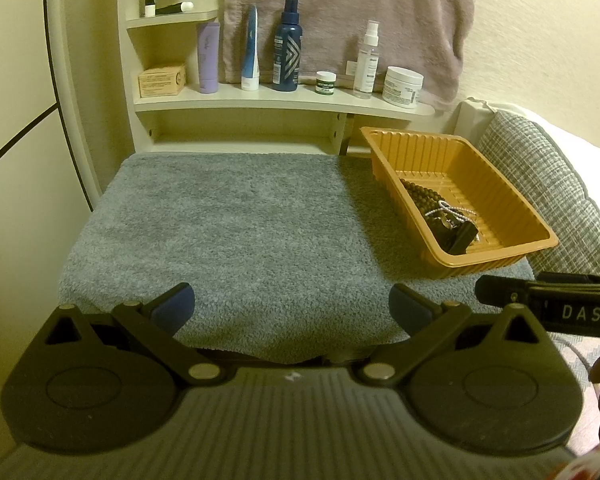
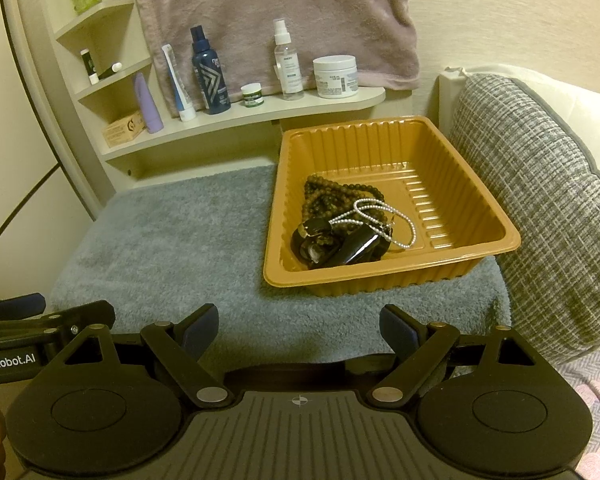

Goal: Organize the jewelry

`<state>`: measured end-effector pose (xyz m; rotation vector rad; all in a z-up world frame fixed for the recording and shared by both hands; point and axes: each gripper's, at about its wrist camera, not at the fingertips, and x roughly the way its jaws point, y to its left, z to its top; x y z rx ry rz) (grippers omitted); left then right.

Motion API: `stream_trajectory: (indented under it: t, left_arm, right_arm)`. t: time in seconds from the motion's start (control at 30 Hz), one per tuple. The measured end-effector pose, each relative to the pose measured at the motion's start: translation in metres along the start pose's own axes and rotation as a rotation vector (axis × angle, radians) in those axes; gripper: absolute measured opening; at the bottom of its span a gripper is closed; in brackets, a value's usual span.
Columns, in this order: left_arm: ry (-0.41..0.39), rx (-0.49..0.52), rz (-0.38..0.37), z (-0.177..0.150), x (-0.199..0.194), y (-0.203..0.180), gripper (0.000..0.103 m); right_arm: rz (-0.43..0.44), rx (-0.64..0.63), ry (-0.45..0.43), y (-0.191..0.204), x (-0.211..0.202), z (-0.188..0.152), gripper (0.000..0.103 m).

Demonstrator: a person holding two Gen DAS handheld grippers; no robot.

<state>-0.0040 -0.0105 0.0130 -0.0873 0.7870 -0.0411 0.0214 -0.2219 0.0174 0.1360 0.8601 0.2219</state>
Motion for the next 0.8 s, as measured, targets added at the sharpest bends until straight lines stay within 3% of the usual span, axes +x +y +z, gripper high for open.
stream_trajectory:
  t: [0.8]
  left_arm:
    - [-0.016, -0.013, -0.005, -0.0004, 0.0001, 0.0033, 0.103]
  right_arm:
    - [0.000, 0.006, -0.002, -0.0024, 0.0005, 0.0021, 0.087]
